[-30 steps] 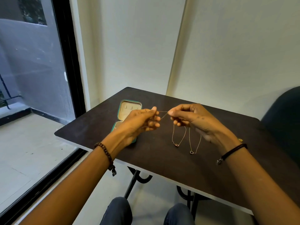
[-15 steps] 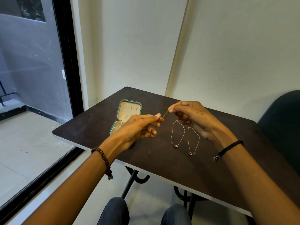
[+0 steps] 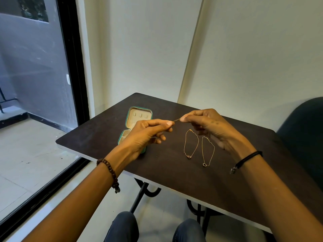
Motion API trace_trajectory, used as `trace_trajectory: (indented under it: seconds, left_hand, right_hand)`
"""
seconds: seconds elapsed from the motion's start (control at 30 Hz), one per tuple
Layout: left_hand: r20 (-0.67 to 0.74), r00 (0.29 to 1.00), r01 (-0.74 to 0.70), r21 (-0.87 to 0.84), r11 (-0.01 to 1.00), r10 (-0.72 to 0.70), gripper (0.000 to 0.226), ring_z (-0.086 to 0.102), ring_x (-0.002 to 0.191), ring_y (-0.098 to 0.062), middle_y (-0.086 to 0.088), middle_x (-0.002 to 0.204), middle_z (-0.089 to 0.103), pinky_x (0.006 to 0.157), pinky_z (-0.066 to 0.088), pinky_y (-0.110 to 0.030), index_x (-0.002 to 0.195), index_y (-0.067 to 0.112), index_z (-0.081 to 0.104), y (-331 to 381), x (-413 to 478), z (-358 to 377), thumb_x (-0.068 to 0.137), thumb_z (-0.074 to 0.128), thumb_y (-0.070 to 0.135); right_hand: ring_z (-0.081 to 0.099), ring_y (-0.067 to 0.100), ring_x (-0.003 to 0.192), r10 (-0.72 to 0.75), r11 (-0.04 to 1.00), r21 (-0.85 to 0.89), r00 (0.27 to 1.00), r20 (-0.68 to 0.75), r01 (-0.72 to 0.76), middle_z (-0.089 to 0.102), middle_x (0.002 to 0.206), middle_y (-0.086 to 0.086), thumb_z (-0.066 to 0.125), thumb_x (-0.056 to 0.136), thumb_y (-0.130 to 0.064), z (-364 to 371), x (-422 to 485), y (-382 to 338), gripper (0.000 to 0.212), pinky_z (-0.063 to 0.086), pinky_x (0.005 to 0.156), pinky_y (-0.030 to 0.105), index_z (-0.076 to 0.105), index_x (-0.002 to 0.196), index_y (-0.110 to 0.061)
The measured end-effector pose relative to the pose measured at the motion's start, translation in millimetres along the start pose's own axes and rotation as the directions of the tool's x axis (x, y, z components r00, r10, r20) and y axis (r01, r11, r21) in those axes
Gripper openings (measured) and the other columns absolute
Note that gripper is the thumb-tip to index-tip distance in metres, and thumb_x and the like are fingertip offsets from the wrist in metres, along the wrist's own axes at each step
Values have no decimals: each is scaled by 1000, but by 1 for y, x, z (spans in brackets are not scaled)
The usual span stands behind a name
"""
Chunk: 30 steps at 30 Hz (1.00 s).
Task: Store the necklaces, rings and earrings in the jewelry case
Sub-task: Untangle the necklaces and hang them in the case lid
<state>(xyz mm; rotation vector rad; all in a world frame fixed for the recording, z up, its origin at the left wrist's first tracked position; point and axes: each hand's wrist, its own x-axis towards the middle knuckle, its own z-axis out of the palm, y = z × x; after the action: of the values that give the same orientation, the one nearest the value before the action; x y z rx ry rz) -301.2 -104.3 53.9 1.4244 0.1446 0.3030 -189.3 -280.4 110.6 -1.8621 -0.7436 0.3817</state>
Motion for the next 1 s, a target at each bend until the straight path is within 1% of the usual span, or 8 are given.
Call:
trace_trajectory:
  seconds: [0.17,0.27,0.4,0.5,0.7,0.83,0.93,1.0]
  left_hand:
    - [-30,999,-18,34,999,19,21,60,64,-6,-6,99,76,52,42,-16,107,14,76,1,1,-1,90,68,24]
    - [-56,998,-27,56,998,30,19,57,62,-4,-4,98,76,55,39,-18,104,15,76,2,2,1,90,68,26]
    - [-91,995,-36,77,996,43,21,54,63,-4,-2,96,76,54,41,-16,98,15,76,2,3,3,87,70,33]
    - [-106,993,-40,70,997,48,20,53,62,-5,-3,94,75,52,41,-15,92,16,75,2,3,3,87,70,34]
    - [-132,990,-35,64,997,43,24,47,56,-4,-2,90,75,51,41,-15,97,12,75,1,3,5,88,70,34]
    - [-146,988,-33,77,996,44,24,46,54,-3,-2,91,76,50,40,-15,94,13,75,2,4,5,87,71,35]
    - [-150,988,-29,69,997,40,22,46,54,-3,0,83,74,48,39,-14,88,14,74,4,4,5,87,72,35]
    - [-156,987,-21,68,997,31,22,46,54,-3,4,77,72,48,39,-14,86,14,73,5,5,4,87,72,36]
  right_hand:
    - [37,6,55,1,998,-67,1000,11,-1,43,56,-9,77,84,-28,-1,-2,2,16,33,57,24,81,92,-14]
    - [37,6,55,-2,997,-81,1000,13,3,43,54,-9,76,84,-29,0,-3,1,14,33,57,24,81,91,-18]
    - [37,7,55,-2,996,-91,1000,16,3,42,55,-6,78,83,-30,1,-5,1,13,32,57,24,82,88,-19]
    - [36,7,55,1,996,-92,1000,13,1,41,55,-5,78,84,-30,1,-5,1,13,31,56,24,81,88,-19]
    - [34,8,54,4,997,-71,1000,22,-3,40,55,-4,77,85,-29,1,-4,3,12,28,49,21,81,89,-18]
    - [33,9,53,-2,997,-72,999,38,5,43,53,-6,78,85,-25,2,-5,4,10,26,48,20,81,91,-17]
    - [32,8,52,1,997,-75,999,48,3,47,51,-10,80,83,-22,2,-6,4,14,27,48,20,80,94,-14]
    - [32,8,50,5,998,-60,998,57,-2,46,51,-8,82,81,-26,3,-6,4,20,27,47,19,79,96,-14]
